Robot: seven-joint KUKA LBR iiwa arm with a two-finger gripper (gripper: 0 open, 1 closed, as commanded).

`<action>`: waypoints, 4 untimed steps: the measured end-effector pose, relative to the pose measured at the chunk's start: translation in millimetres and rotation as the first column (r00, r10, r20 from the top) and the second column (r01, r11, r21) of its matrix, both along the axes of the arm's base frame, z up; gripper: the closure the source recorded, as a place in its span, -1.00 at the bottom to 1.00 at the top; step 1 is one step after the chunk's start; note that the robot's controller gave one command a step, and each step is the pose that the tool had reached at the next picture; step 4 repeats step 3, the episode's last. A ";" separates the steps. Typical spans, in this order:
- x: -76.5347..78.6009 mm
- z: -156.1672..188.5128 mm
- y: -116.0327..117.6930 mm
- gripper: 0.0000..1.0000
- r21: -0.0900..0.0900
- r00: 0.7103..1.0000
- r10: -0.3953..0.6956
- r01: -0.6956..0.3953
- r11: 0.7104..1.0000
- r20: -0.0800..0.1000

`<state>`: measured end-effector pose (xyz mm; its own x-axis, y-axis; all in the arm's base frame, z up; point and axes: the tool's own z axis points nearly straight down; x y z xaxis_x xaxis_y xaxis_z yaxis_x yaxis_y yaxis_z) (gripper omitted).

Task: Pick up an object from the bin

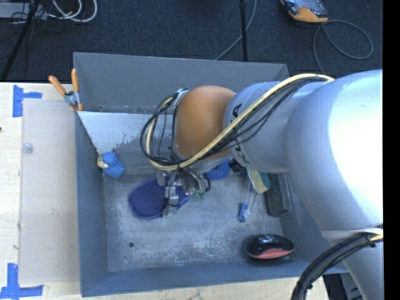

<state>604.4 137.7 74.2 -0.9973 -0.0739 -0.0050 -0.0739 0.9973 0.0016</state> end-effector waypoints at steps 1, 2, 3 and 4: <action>-2.4 34.6 1.5 1.00 -0.001 1.000 0.013 -0.013 1.000 -0.008; -2.1 50.7 2.0 1.00 -0.001 1.000 0.019 -0.019 1.000 -0.005; -10.3 76.8 6.0 1.00 0.001 0.998 0.066 -0.066 0.998 0.009; -10.3 76.8 6.0 1.00 0.001 0.998 0.066 -0.066 0.998 0.009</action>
Offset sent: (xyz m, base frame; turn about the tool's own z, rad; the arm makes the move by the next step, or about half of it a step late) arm -0.0165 0.0042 0.1286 -0.0722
